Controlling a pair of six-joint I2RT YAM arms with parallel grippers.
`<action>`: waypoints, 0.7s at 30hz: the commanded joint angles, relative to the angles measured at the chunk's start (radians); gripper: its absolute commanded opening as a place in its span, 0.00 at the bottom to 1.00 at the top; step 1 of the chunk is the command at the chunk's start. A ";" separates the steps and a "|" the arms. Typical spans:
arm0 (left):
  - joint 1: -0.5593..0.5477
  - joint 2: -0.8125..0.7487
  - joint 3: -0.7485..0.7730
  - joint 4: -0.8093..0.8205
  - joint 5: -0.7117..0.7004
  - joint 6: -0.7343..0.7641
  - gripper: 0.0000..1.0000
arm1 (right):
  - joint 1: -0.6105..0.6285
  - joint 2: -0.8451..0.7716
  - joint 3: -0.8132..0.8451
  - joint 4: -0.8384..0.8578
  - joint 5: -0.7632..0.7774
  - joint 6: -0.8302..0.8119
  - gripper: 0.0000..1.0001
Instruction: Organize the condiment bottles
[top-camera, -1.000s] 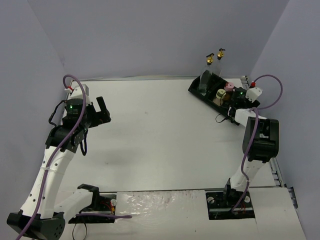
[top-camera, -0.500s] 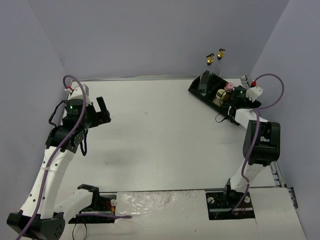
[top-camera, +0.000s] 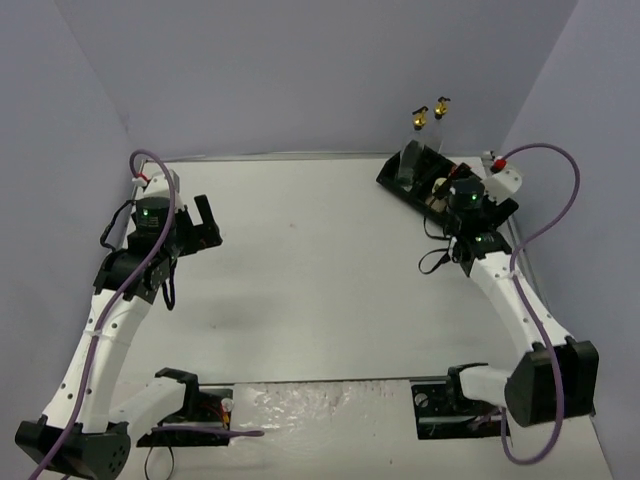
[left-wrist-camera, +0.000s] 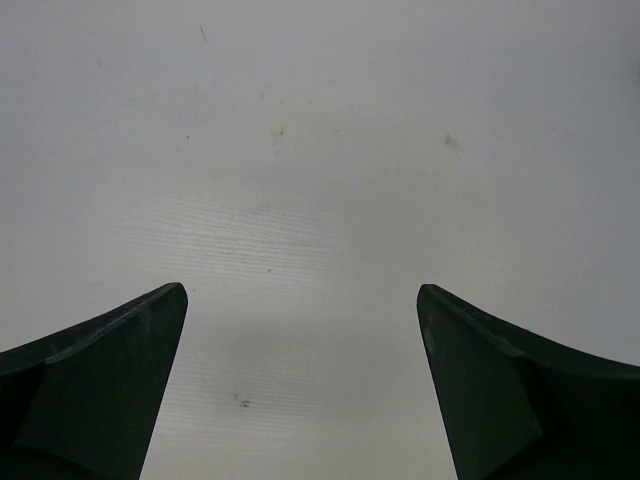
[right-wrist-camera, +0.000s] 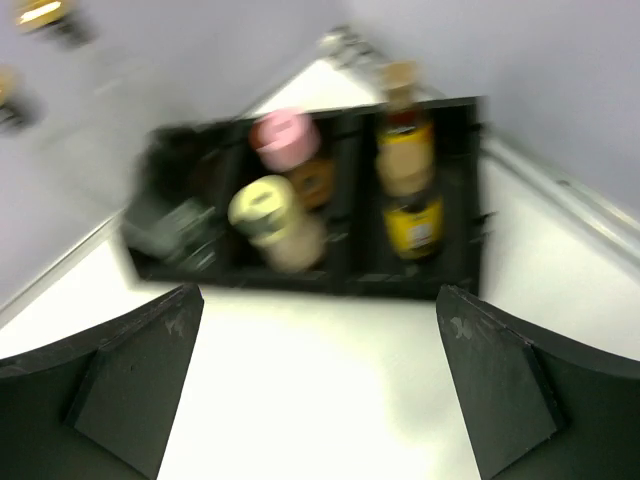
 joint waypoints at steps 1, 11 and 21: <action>0.003 0.053 0.140 0.029 -0.026 0.037 0.97 | 0.151 -0.002 0.148 -0.081 -0.136 -0.086 1.00; -0.151 0.296 0.596 -0.073 -0.126 0.138 0.97 | 0.266 0.173 0.623 -0.247 -0.415 -0.194 1.00; -0.280 0.359 0.653 -0.110 -0.220 0.168 0.97 | 0.387 0.131 0.612 -0.258 -0.310 -0.250 1.00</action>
